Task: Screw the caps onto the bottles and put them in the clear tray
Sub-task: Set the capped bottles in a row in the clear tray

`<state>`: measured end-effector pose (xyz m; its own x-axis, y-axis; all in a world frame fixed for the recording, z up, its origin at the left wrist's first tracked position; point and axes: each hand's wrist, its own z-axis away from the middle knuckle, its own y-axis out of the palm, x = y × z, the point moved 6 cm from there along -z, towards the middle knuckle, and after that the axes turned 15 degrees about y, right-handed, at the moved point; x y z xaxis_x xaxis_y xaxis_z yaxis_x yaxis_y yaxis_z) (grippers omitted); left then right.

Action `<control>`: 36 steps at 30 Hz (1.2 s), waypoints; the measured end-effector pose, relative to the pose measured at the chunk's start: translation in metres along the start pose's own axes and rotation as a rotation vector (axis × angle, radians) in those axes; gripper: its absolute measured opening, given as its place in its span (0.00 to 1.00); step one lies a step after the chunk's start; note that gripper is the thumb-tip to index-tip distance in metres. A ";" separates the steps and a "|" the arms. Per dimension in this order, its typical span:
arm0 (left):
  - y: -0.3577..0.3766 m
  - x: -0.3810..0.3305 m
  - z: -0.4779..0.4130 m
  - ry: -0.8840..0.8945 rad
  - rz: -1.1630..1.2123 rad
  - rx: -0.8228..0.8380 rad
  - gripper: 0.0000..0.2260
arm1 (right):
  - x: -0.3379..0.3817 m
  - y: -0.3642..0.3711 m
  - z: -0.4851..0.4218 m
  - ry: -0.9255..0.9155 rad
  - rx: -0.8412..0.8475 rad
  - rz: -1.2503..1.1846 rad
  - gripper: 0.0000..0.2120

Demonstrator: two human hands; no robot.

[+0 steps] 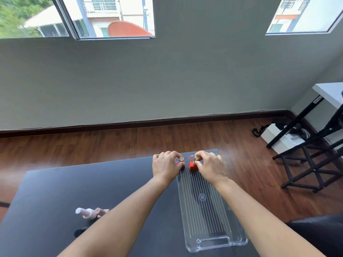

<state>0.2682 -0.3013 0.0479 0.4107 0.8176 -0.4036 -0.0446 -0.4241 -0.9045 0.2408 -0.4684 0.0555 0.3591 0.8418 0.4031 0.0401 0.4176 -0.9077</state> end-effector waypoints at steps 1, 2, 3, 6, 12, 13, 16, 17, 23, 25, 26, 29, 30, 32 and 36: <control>0.000 0.000 0.000 0.001 0.007 0.014 0.10 | 0.000 0.001 0.000 0.010 0.014 0.011 0.08; 0.000 0.000 0.001 0.001 0.012 0.032 0.13 | 0.000 0.002 0.001 0.019 0.029 0.022 0.09; -0.001 0.000 0.003 0.000 0.016 0.048 0.16 | 0.001 0.003 0.001 0.027 0.041 0.032 0.11; -0.007 0.001 0.008 0.002 0.051 0.045 0.21 | 0.005 0.002 0.005 0.038 0.054 0.060 0.20; -0.045 0.014 0.040 0.047 0.061 0.020 0.23 | 0.019 -0.012 0.024 0.034 -0.032 0.052 0.26; -0.054 0.020 0.049 0.047 0.067 0.018 0.22 | 0.022 -0.015 0.028 0.038 -0.053 0.037 0.25; -0.086 0.043 0.077 0.037 0.082 -0.017 0.19 | 0.036 -0.021 0.046 0.028 -0.104 -0.014 0.24; -0.098 0.053 0.089 0.025 0.088 -0.034 0.18 | 0.044 -0.022 0.054 0.013 -0.121 -0.031 0.23; -0.148 0.128 0.165 -0.147 0.089 -0.084 0.14 | 0.111 -0.001 0.110 -0.127 -0.095 -0.103 0.19; -0.155 0.152 0.189 -0.221 0.106 -0.078 0.14 | 0.135 0.019 0.129 -0.173 0.000 -0.093 0.17; -0.158 0.162 0.200 -0.247 0.118 -0.076 0.14 | 0.146 0.032 0.138 -0.188 0.052 -0.078 0.17; -0.162 0.182 0.224 -0.292 0.159 -0.047 0.15 | 0.170 0.066 0.161 -0.219 0.187 -0.022 0.18; -0.163 0.187 0.229 -0.300 0.168 -0.025 0.16 | 0.176 0.076 0.167 -0.227 0.221 -0.003 0.18; -0.163 0.196 0.239 -0.314 0.178 0.025 0.17 | 0.190 0.092 0.180 -0.236 0.271 0.024 0.19; -0.155 0.204 0.245 -0.305 0.177 0.105 0.19 | 0.208 0.112 0.194 -0.232 0.318 0.049 0.20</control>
<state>0.1360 0.0265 0.0724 0.0990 0.8205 -0.5630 -0.1904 -0.5397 -0.8200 0.1388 -0.1799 0.0602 0.1314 0.9032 0.4087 -0.2761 0.4293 -0.8599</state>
